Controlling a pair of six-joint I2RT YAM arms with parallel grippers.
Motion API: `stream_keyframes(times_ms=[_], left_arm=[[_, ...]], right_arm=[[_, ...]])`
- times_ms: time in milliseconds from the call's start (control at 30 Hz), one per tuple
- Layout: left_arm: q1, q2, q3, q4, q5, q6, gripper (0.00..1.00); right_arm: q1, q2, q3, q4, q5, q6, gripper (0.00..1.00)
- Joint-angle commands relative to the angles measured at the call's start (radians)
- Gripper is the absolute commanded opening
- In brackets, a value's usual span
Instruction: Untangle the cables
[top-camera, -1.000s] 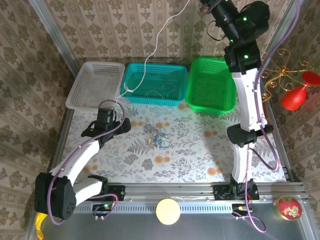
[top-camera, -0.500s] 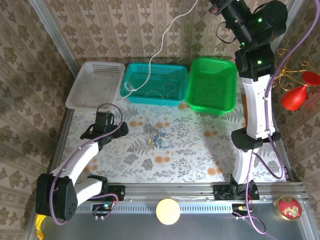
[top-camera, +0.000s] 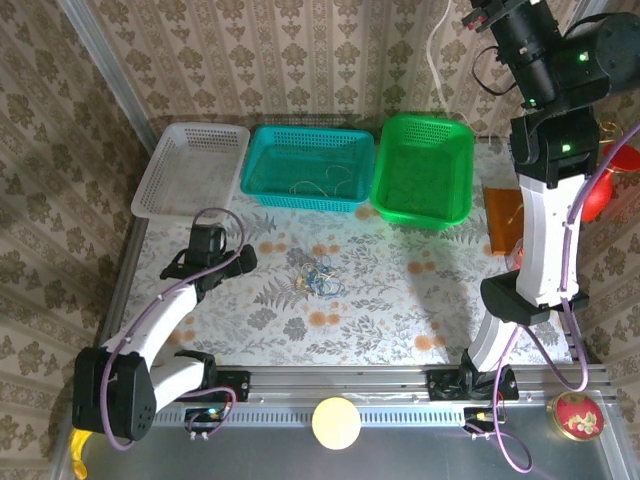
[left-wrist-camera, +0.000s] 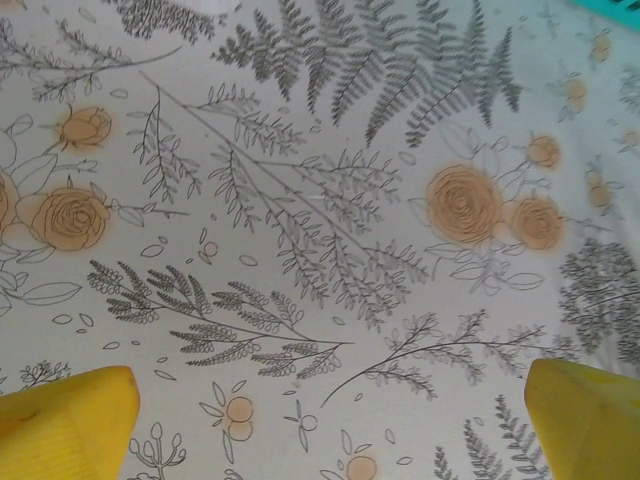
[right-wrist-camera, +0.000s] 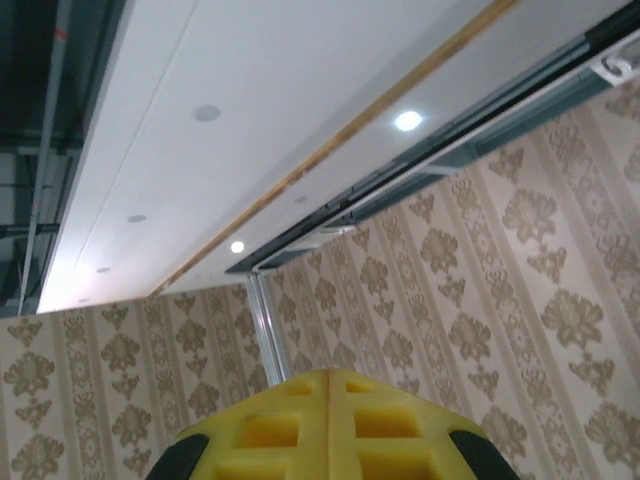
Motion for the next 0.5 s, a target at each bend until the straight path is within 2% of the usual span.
stream_keyframes(times_ms=[0,233,467], left_arm=[[0.009,-0.048,0.027,0.009,0.038,0.011,1.0],[0.011,-0.105,0.074,-0.022,0.089,-0.031,1.0],[0.012,-0.148,0.149,-0.075,0.115,-0.054,1.0]], right_arm=[[0.002,0.023,-0.069,-0.052,-0.064,0.011,0.0],[0.036,0.021,-0.235,-0.018,-0.076,-0.015,0.0],[0.069,0.172,-0.164,-0.005,-0.063,-0.016,0.0]])
